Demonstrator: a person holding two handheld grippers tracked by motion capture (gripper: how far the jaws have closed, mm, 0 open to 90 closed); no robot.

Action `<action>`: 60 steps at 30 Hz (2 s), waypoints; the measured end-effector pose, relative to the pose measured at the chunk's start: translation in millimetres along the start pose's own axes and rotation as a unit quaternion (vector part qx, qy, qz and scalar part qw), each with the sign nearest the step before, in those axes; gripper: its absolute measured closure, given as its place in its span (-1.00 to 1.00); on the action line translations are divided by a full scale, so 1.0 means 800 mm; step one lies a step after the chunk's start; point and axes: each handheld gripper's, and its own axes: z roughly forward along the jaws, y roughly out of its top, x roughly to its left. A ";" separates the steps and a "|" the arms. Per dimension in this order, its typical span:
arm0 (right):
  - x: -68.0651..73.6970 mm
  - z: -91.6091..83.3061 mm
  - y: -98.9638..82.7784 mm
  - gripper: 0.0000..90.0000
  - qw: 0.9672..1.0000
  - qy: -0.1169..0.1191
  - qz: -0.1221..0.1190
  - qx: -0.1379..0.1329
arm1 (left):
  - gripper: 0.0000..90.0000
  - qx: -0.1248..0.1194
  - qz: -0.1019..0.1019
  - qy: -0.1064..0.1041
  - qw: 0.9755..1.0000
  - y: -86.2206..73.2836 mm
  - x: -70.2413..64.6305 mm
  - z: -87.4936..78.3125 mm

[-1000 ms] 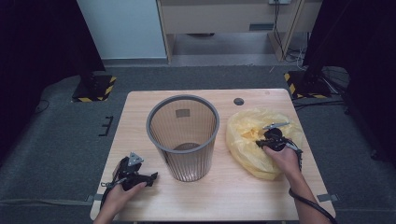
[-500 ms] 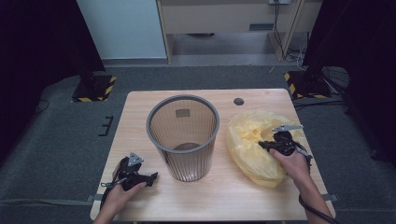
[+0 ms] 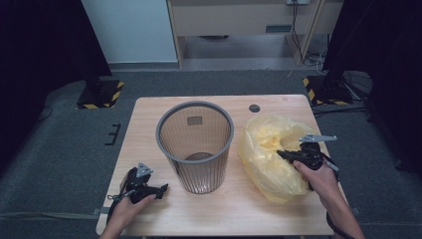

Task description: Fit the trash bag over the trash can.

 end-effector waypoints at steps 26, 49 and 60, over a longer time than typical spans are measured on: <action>0.015 -0.045 0.006 0.96 0.997 0.054 0.013 -0.056 | -1.00 -0.002 0.000 0.000 1.000 -0.001 0.000 0.000; 0.043 -0.082 0.012 0.96 0.990 0.093 0.010 -0.110 | -1.00 -0.004 -0.002 0.000 1.000 -0.001 0.000 0.000; 0.062 -0.094 0.022 0.96 0.987 0.102 -0.001 -0.125 | -1.00 -0.004 -0.001 0.000 1.000 -0.001 0.000 0.000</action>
